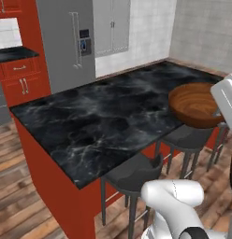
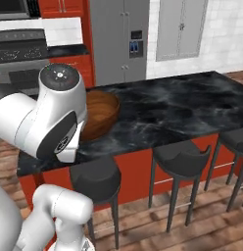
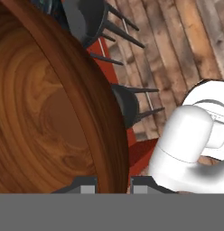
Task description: Pick up the bowls from the cabinet and place each bowl in front of a stool on the dining counter.
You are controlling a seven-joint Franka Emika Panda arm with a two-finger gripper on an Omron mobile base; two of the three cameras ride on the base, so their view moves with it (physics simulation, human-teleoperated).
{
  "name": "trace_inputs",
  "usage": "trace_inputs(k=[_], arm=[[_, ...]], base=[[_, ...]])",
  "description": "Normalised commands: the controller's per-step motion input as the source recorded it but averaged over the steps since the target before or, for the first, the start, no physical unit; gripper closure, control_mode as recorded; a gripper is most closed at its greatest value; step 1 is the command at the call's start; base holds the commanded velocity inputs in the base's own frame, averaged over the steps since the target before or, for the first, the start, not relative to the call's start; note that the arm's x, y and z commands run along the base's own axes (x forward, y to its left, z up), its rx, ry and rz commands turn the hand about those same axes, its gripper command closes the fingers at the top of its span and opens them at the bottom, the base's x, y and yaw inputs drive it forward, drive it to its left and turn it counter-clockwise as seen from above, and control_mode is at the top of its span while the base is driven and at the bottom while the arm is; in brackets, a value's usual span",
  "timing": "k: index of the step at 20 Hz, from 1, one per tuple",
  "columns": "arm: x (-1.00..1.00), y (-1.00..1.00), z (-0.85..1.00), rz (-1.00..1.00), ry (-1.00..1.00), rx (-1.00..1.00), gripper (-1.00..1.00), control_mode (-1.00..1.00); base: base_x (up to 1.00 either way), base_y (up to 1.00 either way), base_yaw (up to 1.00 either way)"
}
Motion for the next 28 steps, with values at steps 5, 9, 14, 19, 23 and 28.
trace_inputs(k=[5,9,14,19,23,28], arm=[[0.00,0.00,0.00,0.00,0.00,0.00,1.00,1.00],[0.00,0.00,0.00,0.00,0.00,0.00,1.00,1.00],[0.00,0.00,0.00,0.00,0.00,0.00,1.00,1.00],[0.00,0.00,0.00,0.00,0.00,0.00,1.00,1.00],[0.00,0.00,0.00,0.00,0.00,0.00,1.00,1.00],[0.07,0.02,-0.07,0.06,0.01,0.00,1.00,-1.00]], base=[[0.90,0.00,0.34],[0.21,0.01,0.35],[0.00,0.00,0.39],[0.00,0.00,0.46],[0.00,0.00,0.52],[0.09,0.01,0.32]])
